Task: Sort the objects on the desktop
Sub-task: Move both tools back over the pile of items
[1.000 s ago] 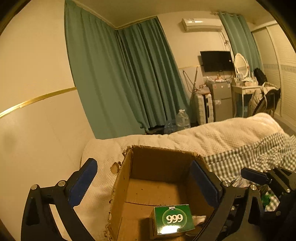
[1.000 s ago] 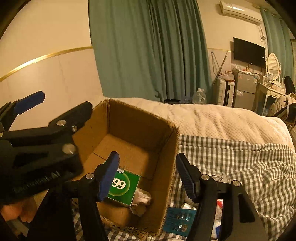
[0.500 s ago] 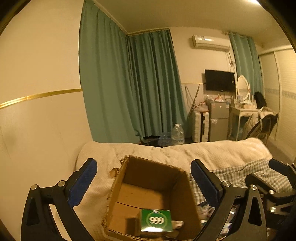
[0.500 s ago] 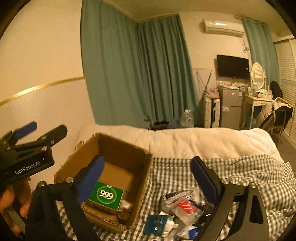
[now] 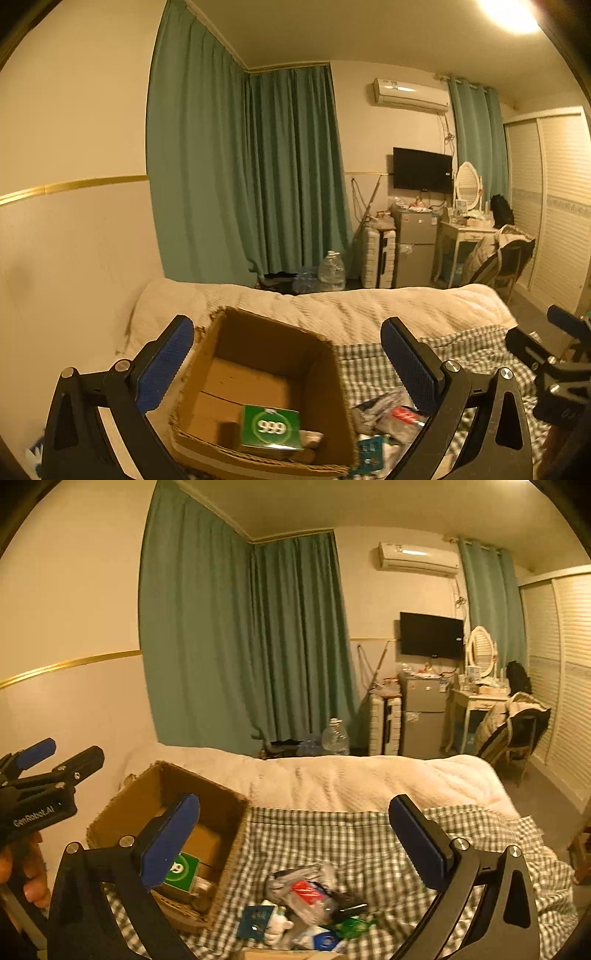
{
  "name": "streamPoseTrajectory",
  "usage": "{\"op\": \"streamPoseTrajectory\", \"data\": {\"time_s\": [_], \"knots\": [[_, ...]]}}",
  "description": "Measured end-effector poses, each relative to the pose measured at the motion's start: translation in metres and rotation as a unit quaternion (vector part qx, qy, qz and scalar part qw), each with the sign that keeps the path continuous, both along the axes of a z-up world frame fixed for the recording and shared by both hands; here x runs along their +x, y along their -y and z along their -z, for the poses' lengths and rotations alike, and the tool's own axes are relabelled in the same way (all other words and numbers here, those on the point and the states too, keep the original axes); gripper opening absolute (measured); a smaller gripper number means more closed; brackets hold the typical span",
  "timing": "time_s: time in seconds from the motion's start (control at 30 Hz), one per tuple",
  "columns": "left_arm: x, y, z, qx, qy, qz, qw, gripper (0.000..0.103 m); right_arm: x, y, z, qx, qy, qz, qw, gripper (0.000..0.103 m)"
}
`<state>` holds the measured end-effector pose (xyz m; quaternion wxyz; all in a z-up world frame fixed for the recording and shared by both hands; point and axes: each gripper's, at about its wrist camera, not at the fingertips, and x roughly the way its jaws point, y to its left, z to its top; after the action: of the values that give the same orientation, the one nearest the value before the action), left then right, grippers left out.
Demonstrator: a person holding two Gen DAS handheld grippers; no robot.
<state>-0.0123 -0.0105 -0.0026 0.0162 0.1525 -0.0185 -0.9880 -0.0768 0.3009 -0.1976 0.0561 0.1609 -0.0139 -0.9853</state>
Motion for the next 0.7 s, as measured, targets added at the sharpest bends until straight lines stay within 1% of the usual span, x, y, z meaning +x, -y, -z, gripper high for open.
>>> {"op": "streamPoseTrajectory", "data": {"time_s": [0.1, 0.23, 0.37, 0.47, 0.57, 0.63, 0.7], "knots": [[0.002, -0.013, 0.004, -0.004, 0.012, 0.019, 0.9997, 0.103, 0.003, -0.004, 0.004, 0.012, 0.012, 0.005, 1.0, 0.103], [0.005, -0.025, 0.013, -0.005, 0.025, 0.022, 0.9994, 0.103, -0.003, -0.01, 0.011, 0.028, 0.034, 0.009, 0.999, 0.103], [0.006, -0.031, 0.023, 0.01, 0.043, 0.044, 0.9981, 0.103, -0.004, -0.023, 0.015, 0.03, 0.051, 0.015, 0.998, 0.103], [0.008, -0.029, 0.031, 0.034, 0.055, 0.052, 0.9966, 0.103, -0.003, -0.032, 0.02, 0.034, 0.064, 0.022, 0.997, 0.103], [0.008, -0.026, 0.038, 0.058, 0.067, 0.062, 0.9941, 0.103, -0.001, -0.032, 0.029, 0.051, 0.078, 0.023, 0.995, 0.103], [0.011, -0.029, 0.043, 0.059, 0.067, 0.065, 0.9939, 0.103, 0.004, -0.027, 0.04, 0.067, 0.083, 0.015, 0.994, 0.103], [0.014, -0.035, 0.051, 0.047, 0.07, 0.073, 0.9938, 0.103, 0.01, -0.022, 0.052, 0.075, 0.09, 0.008, 0.993, 0.103]]}}
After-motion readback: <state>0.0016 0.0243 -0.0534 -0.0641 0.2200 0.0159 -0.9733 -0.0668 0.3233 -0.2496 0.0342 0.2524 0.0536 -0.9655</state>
